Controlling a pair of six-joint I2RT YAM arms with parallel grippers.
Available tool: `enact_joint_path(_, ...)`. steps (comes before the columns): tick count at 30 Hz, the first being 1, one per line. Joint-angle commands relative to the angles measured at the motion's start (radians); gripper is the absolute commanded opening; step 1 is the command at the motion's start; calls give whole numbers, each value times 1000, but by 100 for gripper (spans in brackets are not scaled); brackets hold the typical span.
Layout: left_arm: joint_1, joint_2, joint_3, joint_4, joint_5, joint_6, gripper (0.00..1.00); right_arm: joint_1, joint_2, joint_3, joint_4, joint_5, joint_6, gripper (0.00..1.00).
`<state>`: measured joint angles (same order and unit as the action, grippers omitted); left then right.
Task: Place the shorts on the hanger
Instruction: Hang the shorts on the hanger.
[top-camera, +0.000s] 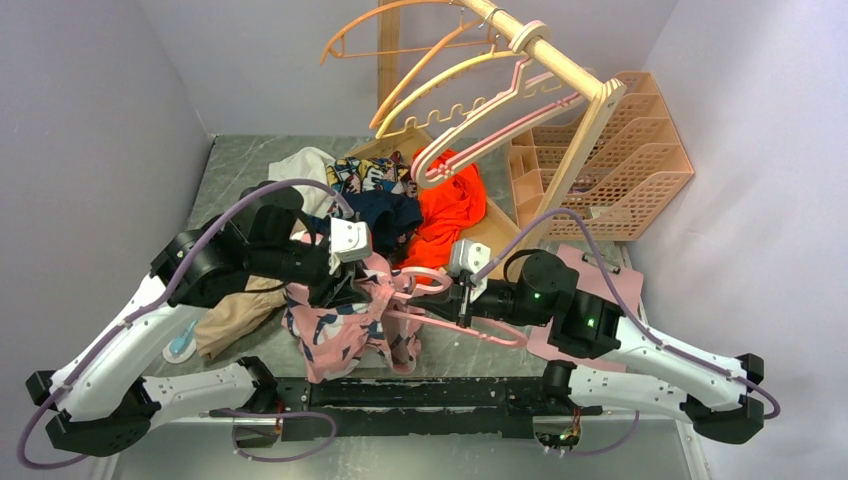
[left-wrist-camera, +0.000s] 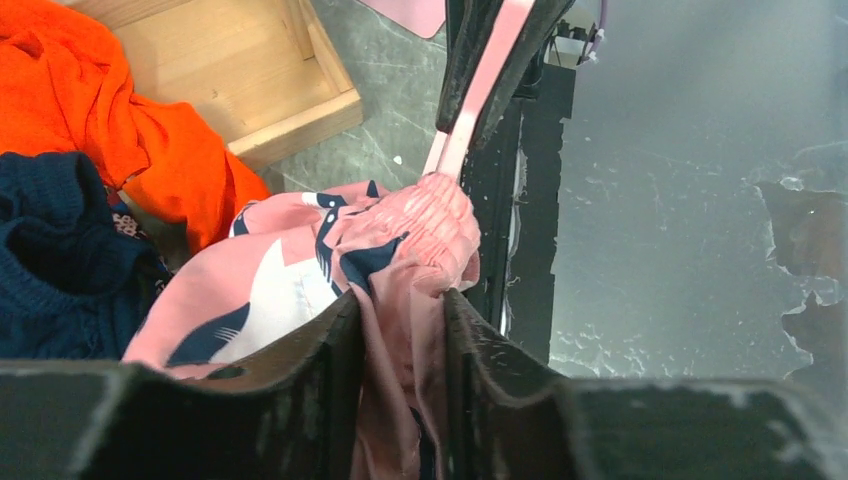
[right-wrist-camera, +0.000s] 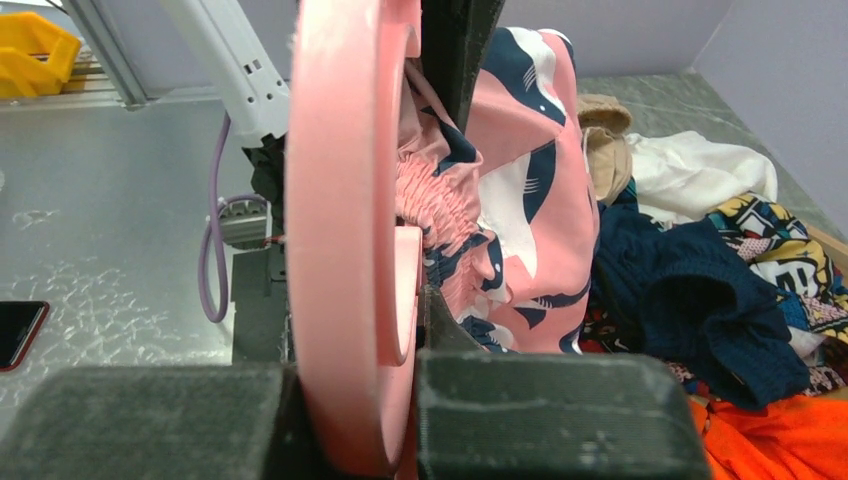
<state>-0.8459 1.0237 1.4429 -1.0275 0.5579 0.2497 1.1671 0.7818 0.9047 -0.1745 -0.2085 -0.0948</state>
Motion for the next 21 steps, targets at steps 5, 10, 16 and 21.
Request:
enact_joint_path(5,-15,24,-22,41,61,2,32,2,21,42,128,-72,35,0)
enact_joint_path(10,-16,35,-30,107,138,-25,25,3,36,43,193,-75,66,0)
enact_joint_path(16,-21,13,-42,217,211,-66,44,3,38,47,287,-32,90,0)
enact_joint_path(21,-29,13,-71,217,216,-63,52,3,34,46,366,6,117,0)
